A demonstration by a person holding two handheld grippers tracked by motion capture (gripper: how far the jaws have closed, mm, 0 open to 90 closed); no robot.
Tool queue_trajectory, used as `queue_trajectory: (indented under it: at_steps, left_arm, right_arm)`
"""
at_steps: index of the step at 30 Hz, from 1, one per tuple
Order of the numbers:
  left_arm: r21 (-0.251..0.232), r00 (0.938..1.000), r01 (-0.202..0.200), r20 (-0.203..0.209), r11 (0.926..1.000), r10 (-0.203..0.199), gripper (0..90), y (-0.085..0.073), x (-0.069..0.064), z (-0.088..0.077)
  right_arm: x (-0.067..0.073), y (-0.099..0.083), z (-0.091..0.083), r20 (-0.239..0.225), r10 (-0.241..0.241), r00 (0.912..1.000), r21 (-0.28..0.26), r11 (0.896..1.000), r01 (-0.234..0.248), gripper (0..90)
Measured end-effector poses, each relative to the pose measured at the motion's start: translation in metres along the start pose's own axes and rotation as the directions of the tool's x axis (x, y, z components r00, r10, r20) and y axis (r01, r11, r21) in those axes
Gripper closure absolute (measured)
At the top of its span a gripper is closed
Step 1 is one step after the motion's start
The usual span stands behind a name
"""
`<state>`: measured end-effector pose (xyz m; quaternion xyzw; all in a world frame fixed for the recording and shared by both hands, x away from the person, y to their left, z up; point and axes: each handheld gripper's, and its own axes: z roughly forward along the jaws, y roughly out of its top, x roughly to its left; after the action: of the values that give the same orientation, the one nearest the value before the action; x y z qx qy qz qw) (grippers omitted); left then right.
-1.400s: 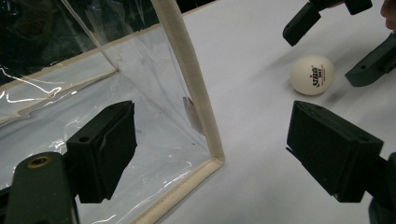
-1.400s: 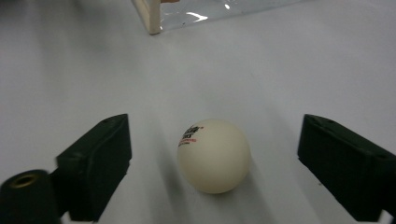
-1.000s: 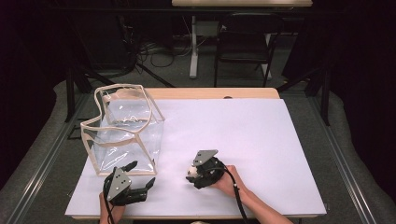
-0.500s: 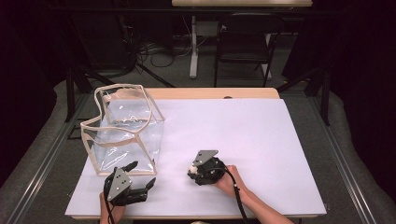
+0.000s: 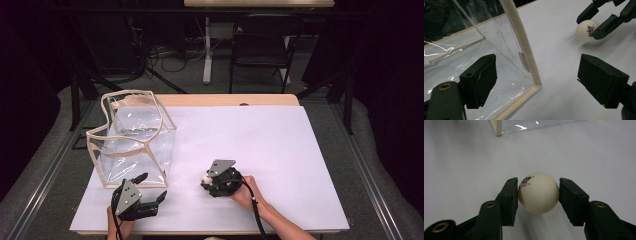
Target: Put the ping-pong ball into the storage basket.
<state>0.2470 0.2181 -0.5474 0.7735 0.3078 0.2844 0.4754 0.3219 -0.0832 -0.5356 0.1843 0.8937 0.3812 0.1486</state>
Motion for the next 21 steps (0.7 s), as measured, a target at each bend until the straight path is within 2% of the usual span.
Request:
queue_trajectory:
  at_steps: [21]
  left_arm:
    - [0.001,1.0,-0.003,-0.003,1.0,0.003,16.0,0.0,0.0,-0.001]
  right_arm:
    - [-0.005,0.007,-0.013,0.03,-0.006,0.9995,-0.031,1.0,0.007,50.9]
